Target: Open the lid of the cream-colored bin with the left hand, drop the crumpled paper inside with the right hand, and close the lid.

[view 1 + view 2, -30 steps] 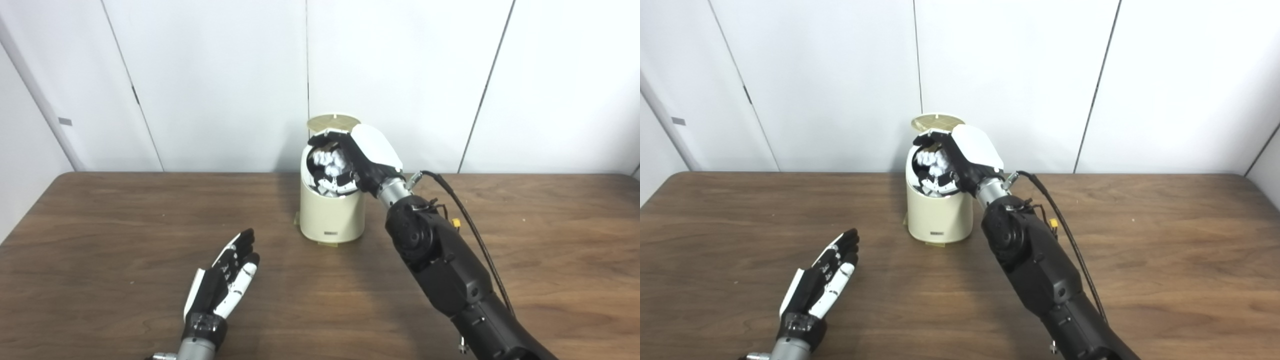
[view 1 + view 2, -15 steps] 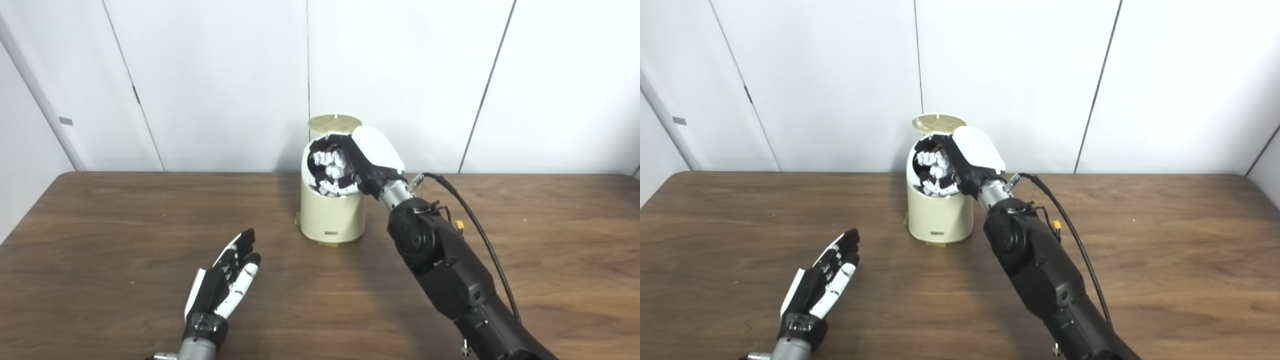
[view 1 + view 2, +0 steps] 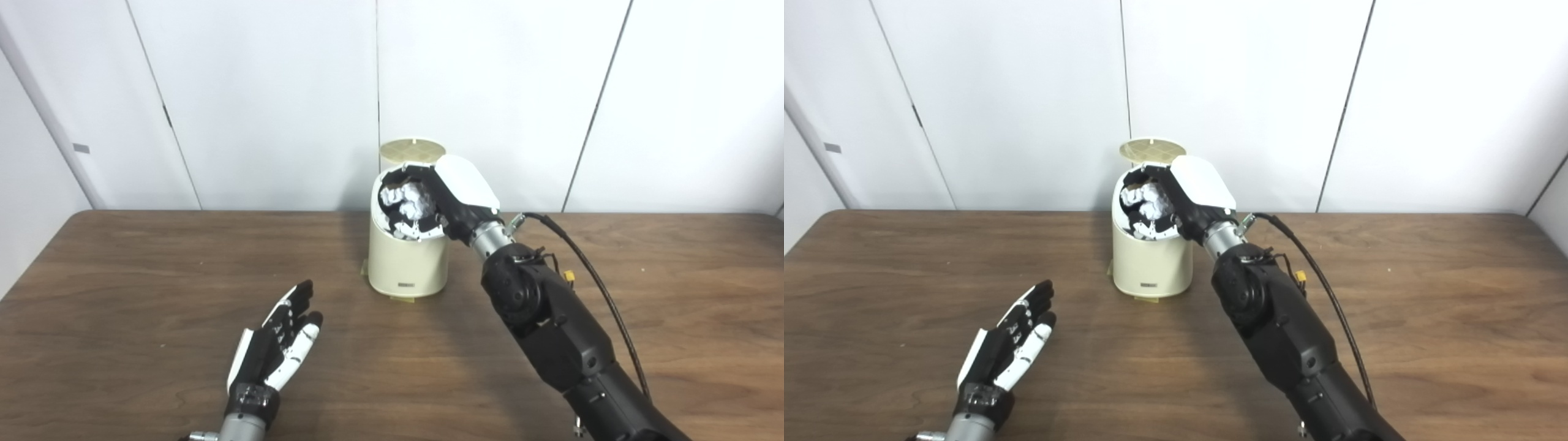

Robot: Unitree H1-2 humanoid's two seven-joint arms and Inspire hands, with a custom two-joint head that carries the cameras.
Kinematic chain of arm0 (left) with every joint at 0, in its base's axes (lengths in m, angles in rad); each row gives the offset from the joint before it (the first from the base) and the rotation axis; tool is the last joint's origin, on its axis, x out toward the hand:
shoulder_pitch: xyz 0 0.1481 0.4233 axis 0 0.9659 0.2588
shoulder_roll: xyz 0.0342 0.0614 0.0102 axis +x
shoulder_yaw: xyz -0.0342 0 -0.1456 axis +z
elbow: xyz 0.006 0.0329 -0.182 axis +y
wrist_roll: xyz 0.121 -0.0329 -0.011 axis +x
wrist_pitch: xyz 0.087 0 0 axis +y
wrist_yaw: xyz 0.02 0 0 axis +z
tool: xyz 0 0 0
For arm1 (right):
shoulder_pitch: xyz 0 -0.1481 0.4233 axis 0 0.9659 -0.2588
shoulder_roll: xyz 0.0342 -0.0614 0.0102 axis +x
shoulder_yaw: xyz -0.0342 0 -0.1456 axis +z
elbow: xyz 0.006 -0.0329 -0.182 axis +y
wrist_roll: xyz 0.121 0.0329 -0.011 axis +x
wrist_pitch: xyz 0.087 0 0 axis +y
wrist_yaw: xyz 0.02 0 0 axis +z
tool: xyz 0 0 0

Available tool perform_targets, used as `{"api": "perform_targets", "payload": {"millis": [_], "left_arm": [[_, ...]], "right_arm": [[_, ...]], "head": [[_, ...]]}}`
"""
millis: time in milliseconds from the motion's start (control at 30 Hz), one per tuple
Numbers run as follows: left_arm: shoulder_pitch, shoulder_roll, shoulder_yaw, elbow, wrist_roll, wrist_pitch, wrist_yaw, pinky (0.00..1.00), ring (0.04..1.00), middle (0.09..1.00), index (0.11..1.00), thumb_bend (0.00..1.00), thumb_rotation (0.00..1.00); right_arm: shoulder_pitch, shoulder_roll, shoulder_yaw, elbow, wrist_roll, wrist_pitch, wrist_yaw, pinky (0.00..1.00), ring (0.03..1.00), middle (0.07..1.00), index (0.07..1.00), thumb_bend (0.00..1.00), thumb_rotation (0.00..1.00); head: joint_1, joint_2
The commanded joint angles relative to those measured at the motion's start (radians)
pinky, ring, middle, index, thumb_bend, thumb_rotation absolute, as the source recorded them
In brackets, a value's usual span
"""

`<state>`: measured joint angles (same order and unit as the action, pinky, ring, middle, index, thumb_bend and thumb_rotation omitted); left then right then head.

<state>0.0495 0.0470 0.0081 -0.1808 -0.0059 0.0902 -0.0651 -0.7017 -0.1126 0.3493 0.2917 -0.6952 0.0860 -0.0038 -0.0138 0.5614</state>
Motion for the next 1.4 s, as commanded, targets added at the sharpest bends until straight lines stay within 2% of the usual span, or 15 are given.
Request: {"api": "perform_targets", "payload": {"millis": [0, 67, 167, 767, 800, 867, 900, 933, 967, 1033, 1133, 1367], "left_arm": [[-0.01, 0.0, -0.005, -0.023, -0.001, -0.017, 0.001, 1.0, 0.959, 0.939, 0.956, 0.48, 0.48], [-0.01, -0.001, -0.006, -0.024, -0.004, -0.015, 0.0, 1.0, 0.965, 0.942, 0.958, 0.48, 0.48], [-0.009, -0.002, -0.008, -0.025, 0.002, -0.015, 0.002, 1.0, 0.963, 0.942, 0.961, 0.47, 0.48], [-0.02, -0.01, -0.006, -0.007, -0.015, -0.02, 0.008, 1.0, 0.963, 0.943, 0.956, 0.48, 0.46], [-0.02, -0.011, -0.006, -0.006, -0.018, -0.019, 0.009, 1.0, 0.965, 0.942, 0.955, 0.48, 0.46], [-0.021, -0.012, -0.006, -0.005, -0.019, -0.02, 0.01, 1.0, 0.966, 0.942, 0.955, 0.49, 0.46], [-0.021, -0.012, -0.007, -0.004, -0.019, -0.021, 0.011, 1.0, 0.964, 0.941, 0.958, 0.48, 0.46], [-0.021, -0.013, -0.008, -0.003, -0.02, -0.022, 0.013, 1.0, 0.963, 0.941, 0.96, 0.48, 0.46], [-0.021, -0.013, -0.008, -0.001, -0.021, -0.024, 0.013, 1.0, 0.962, 0.942, 0.96, 0.48, 0.46], [-0.021, -0.014, -0.009, 0.001, -0.024, -0.026, 0.013, 1.0, 0.963, 0.943, 0.96, 0.48, 0.46], [-0.02, -0.015, -0.011, -0.001, -0.021, -0.031, 0.015, 1.0, 0.961, 0.942, 0.964, 0.49, 0.46], [-0.018, -0.018, -0.01, 0.003, -0.027, -0.033, 0.017, 1.0, 0.962, 0.945, 0.968, 0.49, 0.46]], "right_arm": [[-0.036, -0.033, -0.002, 0.002, 0.003, -0.018, 0.014, 0.87, 0.912, 0.854, 0.768, 0.85, 0.19], [-0.038, -0.04, 0.006, 0.003, 0.004, -0.031, 0.028, 0.9, 0.948, 0.923, 0.822, 0.86, 0.22], [-0.04, -0.048, 0.012, 0.0, 0.001, -0.052, 0.029, 0.89, 0.951, 0.94, 0.844, 0.86, 0.25], [-0.028, -0.048, -0.002, -0.061, 0.017, -0.099, 0.022, 0.83, 0.865, 0.855, 0.806, 0.87, 0.23], [-0.026, -0.046, -0.004, -0.065, 0.013, -0.102, 0.011, 0.75, 0.827, 0.825, 0.789, 0.85, 0.2], [-0.022, -0.04, -0.012, -0.067, 0.015, -0.111, -0.011, 0.69, 0.787, 0.79, 0.762, 0.83, 0.14], [-0.02, -0.037, -0.017, -0.066, 0.018, -0.116, -0.022, 0.59, 0.677, 0.715, 0.693, 0.79, 0.06], [-0.017, -0.033, -0.023, -0.068, 0.026, -0.122, -0.03, 0.56, 0.639, 0.689, 0.67, 0.78, 0.03], [-0.014, -0.03, -0.029, -0.069, 0.037, -0.13, -0.036, 0.47, 0.475, 0.569, 0.548, 0.58, 0.01], [-0.009, -0.024, -0.039, -0.069, 0.051, -0.143, -0.049, 0.44, 0.439, 0.543, 0.522, 0.54, 0.0], [0.0, -0.013, -0.05, -0.068, 0.046, -0.141, -0.078, 0.35, 0.406, 0.515, 0.519, 0.5, 0.0], [0.012, 0.005, -0.066, -0.058, 0.023, -0.133, -0.139, 0.33, 0.387, 0.512, 0.511, 0.5, 0.0]], "head": [[-0.002, 0.002], [-0.004, 0.002], [-0.004, 0.003], [-0.006, 0.004], [-0.007, 0.004], [-0.007, 0.003], [-0.007, 0.003], [-0.006, 0.003], [-0.005, 0.003], [-0.003, 0.003], [-0.001, 0.004], [0.001, 0.003]]}}
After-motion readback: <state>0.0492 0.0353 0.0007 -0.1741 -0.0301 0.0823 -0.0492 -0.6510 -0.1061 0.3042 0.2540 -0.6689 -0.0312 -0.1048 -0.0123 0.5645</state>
